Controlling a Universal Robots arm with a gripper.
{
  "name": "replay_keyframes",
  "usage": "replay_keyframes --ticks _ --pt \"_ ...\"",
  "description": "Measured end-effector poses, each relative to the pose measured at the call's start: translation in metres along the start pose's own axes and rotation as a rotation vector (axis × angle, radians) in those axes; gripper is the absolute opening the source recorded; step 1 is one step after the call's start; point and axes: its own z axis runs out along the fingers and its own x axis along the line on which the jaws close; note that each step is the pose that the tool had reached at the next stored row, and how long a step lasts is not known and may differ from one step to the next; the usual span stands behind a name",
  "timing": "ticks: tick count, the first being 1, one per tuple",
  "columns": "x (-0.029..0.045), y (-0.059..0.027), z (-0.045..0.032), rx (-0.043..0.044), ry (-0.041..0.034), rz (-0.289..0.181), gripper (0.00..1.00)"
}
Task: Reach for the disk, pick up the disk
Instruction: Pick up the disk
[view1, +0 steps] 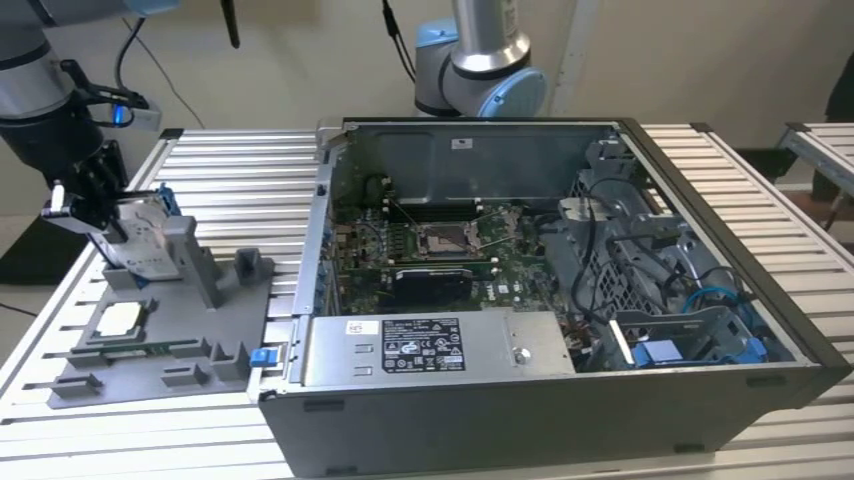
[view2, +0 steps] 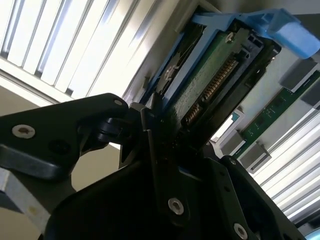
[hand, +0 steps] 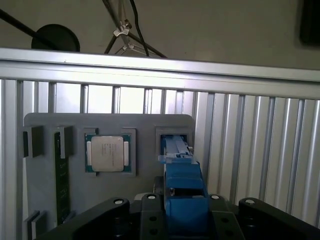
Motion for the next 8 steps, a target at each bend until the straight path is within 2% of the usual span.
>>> replay_keyframes --ticks 8 --pt "0.0000 0.0000 0.0000 0.0001 0.0001 0.000 0.00"
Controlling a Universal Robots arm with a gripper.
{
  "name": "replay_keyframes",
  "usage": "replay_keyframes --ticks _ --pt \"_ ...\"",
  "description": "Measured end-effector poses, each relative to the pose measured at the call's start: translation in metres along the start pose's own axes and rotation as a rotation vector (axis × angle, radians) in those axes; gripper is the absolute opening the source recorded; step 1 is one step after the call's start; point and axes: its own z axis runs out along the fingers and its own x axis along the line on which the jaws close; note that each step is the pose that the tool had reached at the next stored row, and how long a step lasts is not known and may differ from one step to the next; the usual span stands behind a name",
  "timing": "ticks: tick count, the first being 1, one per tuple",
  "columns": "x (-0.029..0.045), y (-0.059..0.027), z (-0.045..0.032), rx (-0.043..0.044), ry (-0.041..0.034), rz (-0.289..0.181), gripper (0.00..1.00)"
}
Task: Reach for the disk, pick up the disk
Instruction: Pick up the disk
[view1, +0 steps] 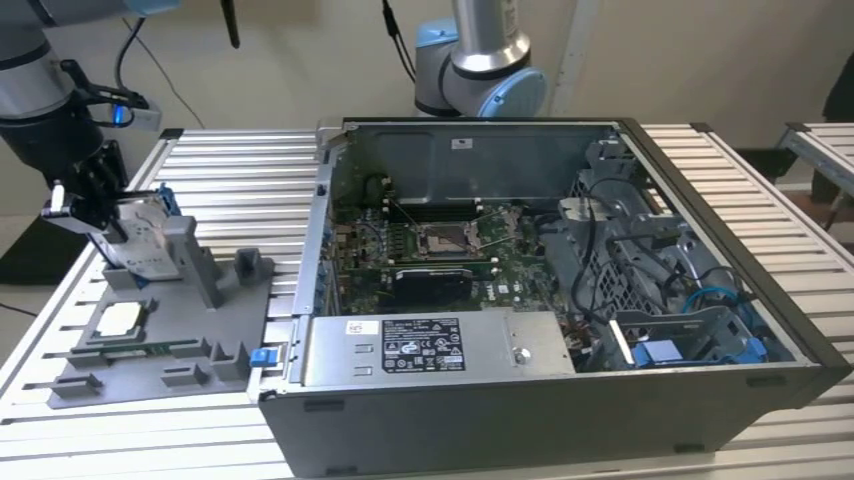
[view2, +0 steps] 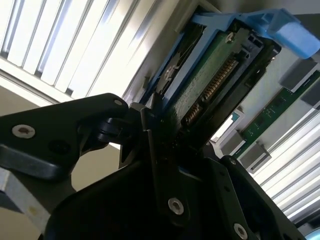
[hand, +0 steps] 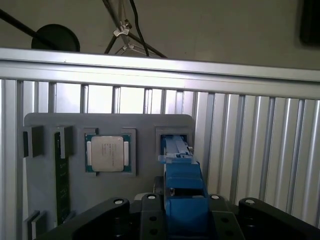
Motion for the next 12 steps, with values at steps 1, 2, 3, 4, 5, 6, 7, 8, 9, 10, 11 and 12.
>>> replay_keyframes --ticks 1,2,3,4,5,6,7,8,9,10,11,12 --pt "0.0000 0.0000 -0.0001 0.0001 0.0000 0.000 0.00" --pt "0.0000 0.0000 -0.0004 0.0001 0.0000 0.000 0.00" --pt "-0.0001 0.0000 -0.0009 -0.0001 0.0000 0.000 0.00" --pt "-0.0001 0.0000 -0.0015 -0.0001 0.0001 0.000 0.00" --pt "-0.0001 0.0000 -0.0023 -0.0001 0.0000 0.000 0.00" --pt "-0.0002 0.0000 -0.0032 -0.0001 0.0000 0.000 0.00" --pt "-0.0002 0.0000 -0.0041 -0.0001 0.0000 0.000 0.00" --pt "-0.0003 0.0000 -0.0052 -0.0001 0.0001 0.000 0.00" --pt "-0.0003 0.0000 -0.0063 -0.0001 0.0001 0.000 0.00" --pt "-0.0004 -0.0001 -0.0077 -0.0001 0.0001 0.000 0.00" --pt "-0.0005 -0.0001 -0.0093 -0.0002 0.0001 0.000 0.00" --pt "-0.0006 -0.0001 -0.0107 -0.0001 0.0000 0.000 0.00"
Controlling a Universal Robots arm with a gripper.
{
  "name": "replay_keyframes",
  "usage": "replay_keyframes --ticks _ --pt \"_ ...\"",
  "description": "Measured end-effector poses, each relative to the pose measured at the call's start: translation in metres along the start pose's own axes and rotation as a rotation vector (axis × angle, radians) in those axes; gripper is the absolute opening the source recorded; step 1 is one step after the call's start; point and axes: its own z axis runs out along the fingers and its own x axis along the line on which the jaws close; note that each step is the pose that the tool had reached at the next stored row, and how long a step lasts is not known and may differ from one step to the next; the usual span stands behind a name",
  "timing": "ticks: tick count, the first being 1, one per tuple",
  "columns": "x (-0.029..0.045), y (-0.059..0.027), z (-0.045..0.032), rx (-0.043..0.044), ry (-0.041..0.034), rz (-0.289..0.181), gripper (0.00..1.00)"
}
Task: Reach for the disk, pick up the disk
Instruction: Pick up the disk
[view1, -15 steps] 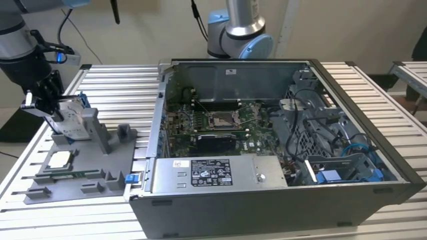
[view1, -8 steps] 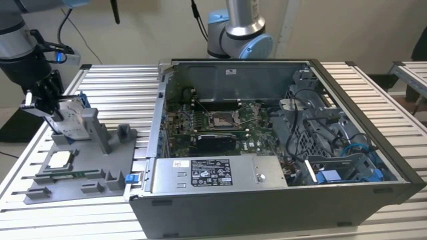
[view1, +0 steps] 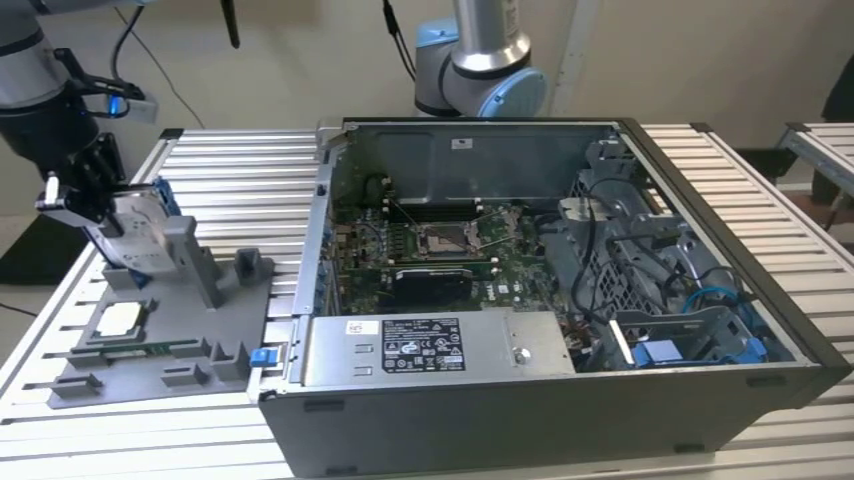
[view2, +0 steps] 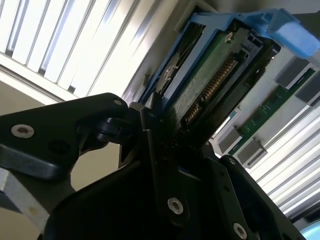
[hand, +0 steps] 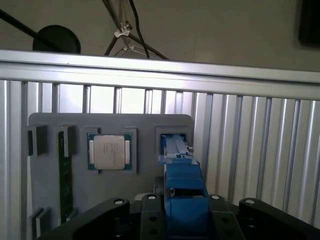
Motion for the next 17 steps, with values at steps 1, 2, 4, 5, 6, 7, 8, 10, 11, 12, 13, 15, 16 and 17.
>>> replay_keyframes --ticks 1,2,4,5,6,7,8,10,11,12,13,15,16,17 --pt "-0.0001 0.0000 -0.0017 -0.0001 0.0001 0.000 0.00" --pt "-0.0001 0.0000 -0.0033 0.0000 0.0001 0.000 0.00" --pt "-0.0003 -0.0001 -0.0064 -0.0001 0.0001 0.000 0.00" --pt "-0.0004 -0.0001 -0.0080 -0.0001 0.0001 0.000 0.00" --pt "-0.0005 -0.0001 -0.0097 -0.0001 0.0001 0.000 0.00" --pt "-0.0005 -0.0002 -0.0114 -0.0001 0.0001 0.000 0.00" --pt "-0.0006 -0.0002 -0.0130 0.0000 0.0001 0.000 0.00" --pt "-0.0008 -0.0002 -0.0164 0.0000 0.0000 0.000 0.00" --pt "-0.0008 -0.0003 -0.0182 0.0000 0.0001 0.000 0.00" --pt "-0.0009 -0.0003 -0.0199 -0.0002 0.0001 0.000 0.00" --pt "-0.0010 -0.0003 -0.0217 -0.0001 0.0001 0.000 0.00" --pt "-0.0012 -0.0004 -0.0251 -0.0001 0.0001 0.000 0.00" --pt "-0.0012 -0.0004 -0.0268 0.0000 0.0000 0.000 0.00" --pt "-0.0013 -0.0004 -0.0284 0.0000 0.0001 0.000 0.00"
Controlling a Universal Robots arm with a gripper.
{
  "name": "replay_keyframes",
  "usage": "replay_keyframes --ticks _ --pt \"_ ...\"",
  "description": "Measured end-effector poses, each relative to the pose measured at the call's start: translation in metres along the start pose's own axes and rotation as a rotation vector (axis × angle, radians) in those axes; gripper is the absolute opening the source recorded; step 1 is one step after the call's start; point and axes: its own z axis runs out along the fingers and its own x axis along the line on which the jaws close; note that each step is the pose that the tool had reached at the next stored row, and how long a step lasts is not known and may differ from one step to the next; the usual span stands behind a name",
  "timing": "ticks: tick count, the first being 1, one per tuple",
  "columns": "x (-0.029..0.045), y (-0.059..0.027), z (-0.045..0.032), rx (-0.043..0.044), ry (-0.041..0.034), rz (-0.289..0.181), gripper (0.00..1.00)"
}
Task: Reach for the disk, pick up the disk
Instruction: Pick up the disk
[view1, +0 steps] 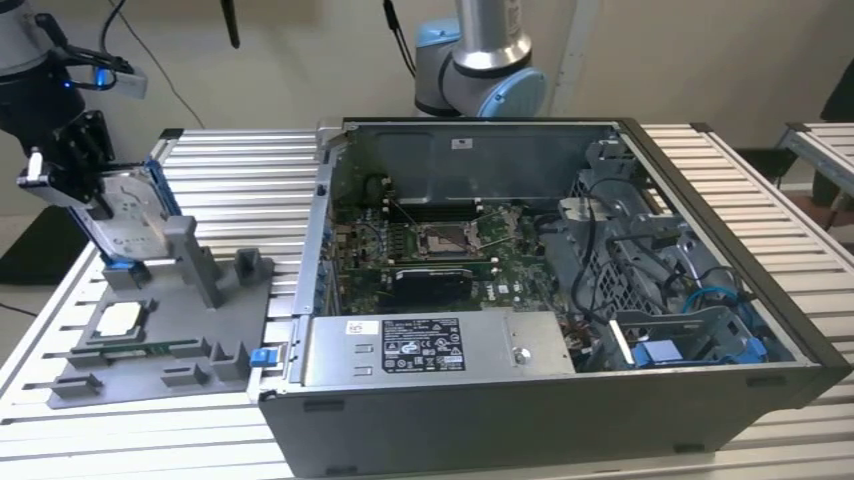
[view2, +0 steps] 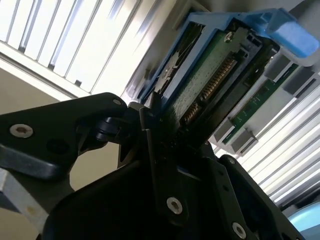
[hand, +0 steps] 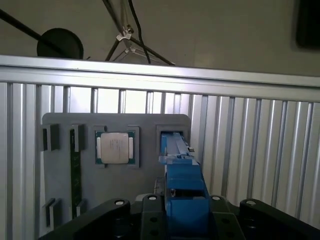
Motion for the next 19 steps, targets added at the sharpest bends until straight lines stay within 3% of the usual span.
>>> replay_keyframes --ticks 19 --pt "-0.0014 -0.0004 -0.0299 -0.0001 0.0000 0.000 0.00"
